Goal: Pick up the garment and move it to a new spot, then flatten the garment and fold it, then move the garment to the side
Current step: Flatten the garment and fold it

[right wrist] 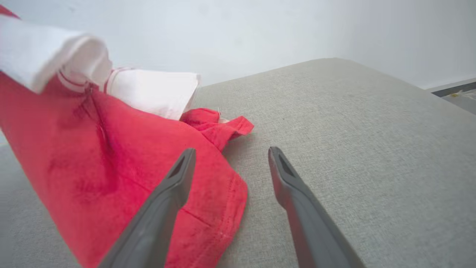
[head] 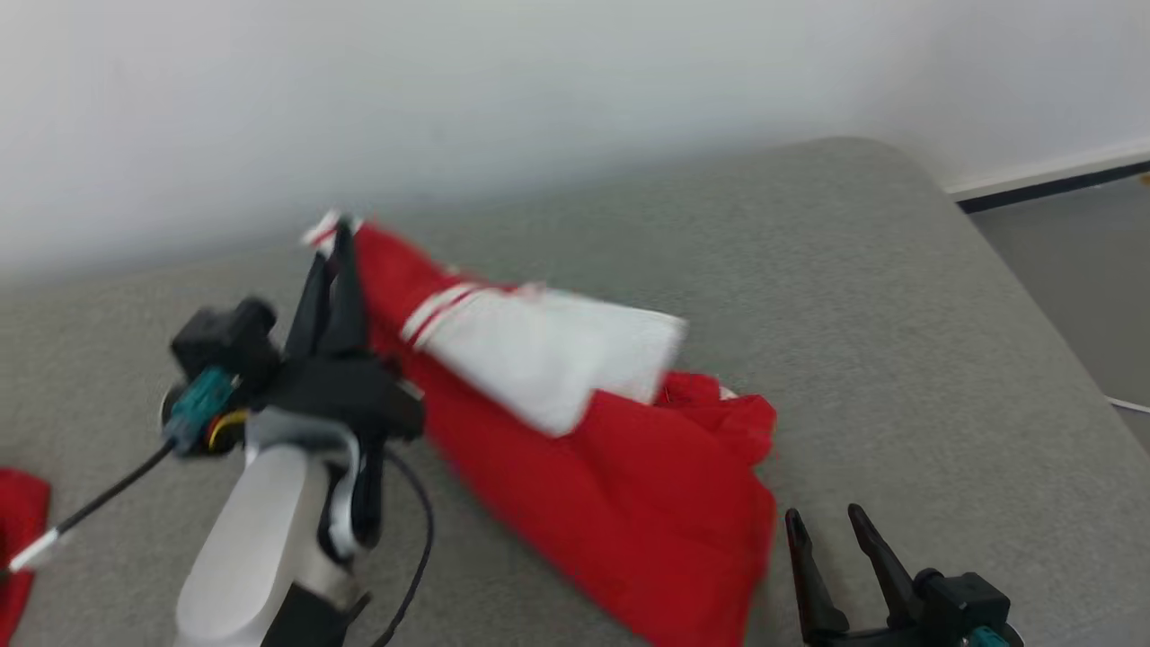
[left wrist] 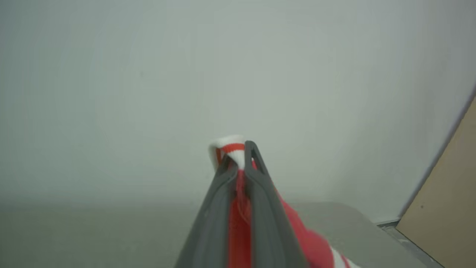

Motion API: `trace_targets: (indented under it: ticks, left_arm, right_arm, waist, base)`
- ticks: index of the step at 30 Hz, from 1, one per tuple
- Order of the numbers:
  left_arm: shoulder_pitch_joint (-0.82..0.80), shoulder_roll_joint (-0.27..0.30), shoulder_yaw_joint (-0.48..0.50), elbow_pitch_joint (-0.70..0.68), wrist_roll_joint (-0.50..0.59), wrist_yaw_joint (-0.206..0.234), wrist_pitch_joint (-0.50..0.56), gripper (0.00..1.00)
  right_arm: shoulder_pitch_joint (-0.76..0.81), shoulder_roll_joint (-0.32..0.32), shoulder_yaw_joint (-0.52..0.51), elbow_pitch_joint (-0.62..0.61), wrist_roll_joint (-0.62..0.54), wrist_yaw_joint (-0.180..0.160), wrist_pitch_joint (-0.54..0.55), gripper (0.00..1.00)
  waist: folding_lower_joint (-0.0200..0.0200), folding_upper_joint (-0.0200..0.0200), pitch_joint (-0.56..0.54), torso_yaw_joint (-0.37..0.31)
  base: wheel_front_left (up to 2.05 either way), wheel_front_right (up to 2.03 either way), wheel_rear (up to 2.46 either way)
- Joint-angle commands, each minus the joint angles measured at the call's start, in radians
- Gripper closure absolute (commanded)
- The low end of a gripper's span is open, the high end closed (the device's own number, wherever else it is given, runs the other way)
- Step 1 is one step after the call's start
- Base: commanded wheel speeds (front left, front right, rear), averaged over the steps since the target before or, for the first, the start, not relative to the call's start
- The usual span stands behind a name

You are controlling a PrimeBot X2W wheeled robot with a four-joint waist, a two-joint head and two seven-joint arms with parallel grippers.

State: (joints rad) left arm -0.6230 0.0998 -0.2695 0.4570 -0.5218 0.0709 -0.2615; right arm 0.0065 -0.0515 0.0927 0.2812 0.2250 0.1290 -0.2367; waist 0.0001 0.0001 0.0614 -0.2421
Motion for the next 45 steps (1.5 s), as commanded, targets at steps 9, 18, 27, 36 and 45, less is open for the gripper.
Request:
trace_targets:
  ticks: [9, 18, 27, 36, 45]
  left_arm:
    - [0.173, 0.022, 0.184, 0.135, 0.029, -0.01, -0.004, 0.0]
    - [0.267, 0.014, 0.272, 0.116, 0.076, -0.044, -0.004, 0.0]
    - [0.509, -0.03, 0.13, -0.173, 0.21, -0.167, -0.004, 0.0]
    - [0.61, -0.017, 0.117, -0.304, 0.216, -0.194, -0.004, 0.0]
    - [0.637, -0.023, 0.094, -0.303, 0.21, -0.201, -0.004, 0.0]
  right_arm:
    - [-0.026, 0.001, 0.037, -0.004, -0.009, 0.004, 0.014, 0.0]
    - [-0.01, 0.001, 0.02, 0.0, -0.002, 0.004, 0.062, 0.0]
    - [-0.021, 0.001, -0.006, -0.034, -0.06, 0.004, 0.295, 0.0]
    - [0.01, 0.002, -0.053, -0.077, -0.096, 0.004, 0.391, 0.0]
    - [-0.052, 0.002, -0.217, -0.011, -0.185, 0.004, 0.387, 0.0]
  waist:
    - [-0.0001, -0.0001, 0.055, 0.124]
    - [-0.0001, -0.0001, 0.041, 0.137]
    - [-0.0001, -0.0001, 0.055, 0.2]
    - [-0.0001, -0.0001, 0.038, 0.301]
    - [-0.0001, -0.0001, 0.013, 0.357]
  base:
    - [0.0, 0.0, 0.0]
    - [0.0, 0.0, 0.0]
    - [0.0, 0.0, 0.0]
    - [0.0, 0.0, 0.0]
    - [0.0, 0.0, 0.0]
